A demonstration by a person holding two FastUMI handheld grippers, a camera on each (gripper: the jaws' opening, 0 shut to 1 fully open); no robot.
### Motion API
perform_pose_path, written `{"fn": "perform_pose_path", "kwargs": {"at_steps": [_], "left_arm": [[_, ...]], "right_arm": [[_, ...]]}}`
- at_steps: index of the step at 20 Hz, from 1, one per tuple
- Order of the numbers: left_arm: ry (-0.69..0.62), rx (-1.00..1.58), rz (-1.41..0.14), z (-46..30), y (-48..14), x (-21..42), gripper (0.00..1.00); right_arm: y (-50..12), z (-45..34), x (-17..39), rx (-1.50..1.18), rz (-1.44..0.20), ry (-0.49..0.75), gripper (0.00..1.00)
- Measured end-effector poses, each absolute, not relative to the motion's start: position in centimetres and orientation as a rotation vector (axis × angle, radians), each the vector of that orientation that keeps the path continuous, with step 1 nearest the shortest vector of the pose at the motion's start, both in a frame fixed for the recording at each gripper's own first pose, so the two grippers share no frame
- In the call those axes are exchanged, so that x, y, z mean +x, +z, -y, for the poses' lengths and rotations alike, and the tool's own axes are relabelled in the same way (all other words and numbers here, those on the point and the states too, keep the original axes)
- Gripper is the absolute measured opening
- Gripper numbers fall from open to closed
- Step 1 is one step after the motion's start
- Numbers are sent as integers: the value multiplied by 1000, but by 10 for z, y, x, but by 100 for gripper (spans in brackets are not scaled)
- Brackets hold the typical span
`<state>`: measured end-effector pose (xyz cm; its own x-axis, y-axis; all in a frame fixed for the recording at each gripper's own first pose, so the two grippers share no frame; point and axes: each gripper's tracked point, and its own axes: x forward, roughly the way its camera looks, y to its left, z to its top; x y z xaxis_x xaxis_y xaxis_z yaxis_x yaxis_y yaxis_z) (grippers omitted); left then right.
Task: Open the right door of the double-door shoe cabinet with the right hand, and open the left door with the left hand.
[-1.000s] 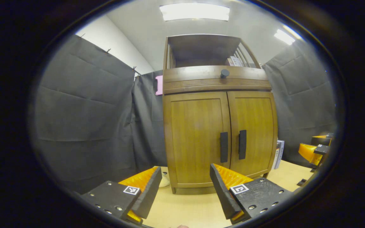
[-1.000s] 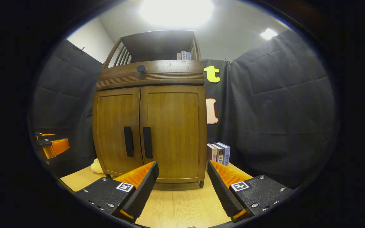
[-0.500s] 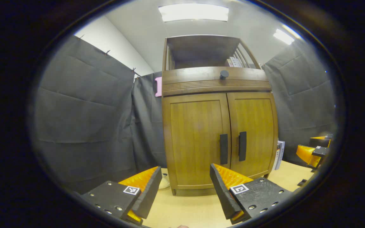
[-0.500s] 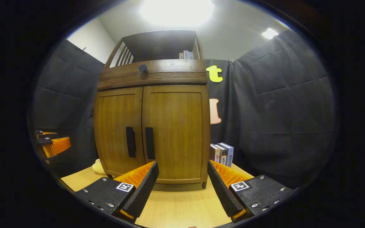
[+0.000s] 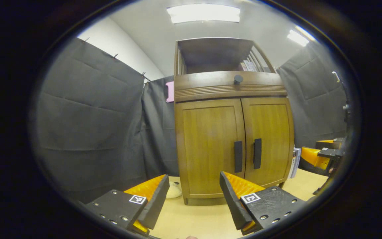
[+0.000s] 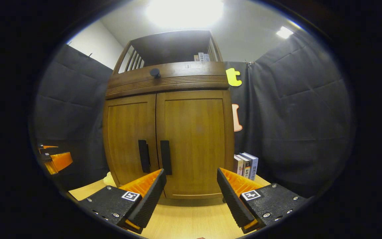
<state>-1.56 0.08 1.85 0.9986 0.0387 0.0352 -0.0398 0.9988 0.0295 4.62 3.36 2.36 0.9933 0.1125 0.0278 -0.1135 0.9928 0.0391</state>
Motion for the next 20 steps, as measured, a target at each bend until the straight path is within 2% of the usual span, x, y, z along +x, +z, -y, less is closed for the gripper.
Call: {"fn": "perform_pose_path", "kwargs": {"at_steps": [1, 2, 3, 4, 6, 7, 8, 9, 10, 20], "left_arm": [[47, 31, 34, -2, 18, -16, 87], [56, 31, 34, -4, 17, -18, 93], [65, 31, 35, -6, 19, -20, 93], [74, 33, 36, -9, 18, -23, 87], [96, 37, 39, -11, 18, -24, 87], [108, 38, 39, -13, 18, -25, 93], [120, 37, 40, -14, 17, -26, 93], [133, 37, 40, -16, 17, -28, 87], [146, 37, 39, -17, 18, -31, 93], [252, 44, 37, -31, 32, -45, 93]], "right_arm": [[25, -37, 50, 40, 29, 120, 95], [26, -39, 56, 39, 30, 124, 95], [28, -42, 61, 39, 30, 129, 95], [30, -44, 65, 42, 33, 135, 95], [35, -50, 76, 45, 42, 144, 95], [37, -52, 82, 46, 48, 148, 95], [39, -54, 87, 45, 53, 150, 95], [41, -56, 92, 45, 56, 152, 95], [42, -58, 98, 46, 57, 150, 95], [43, -89, 147, 73, 48, 175, 95]]}}
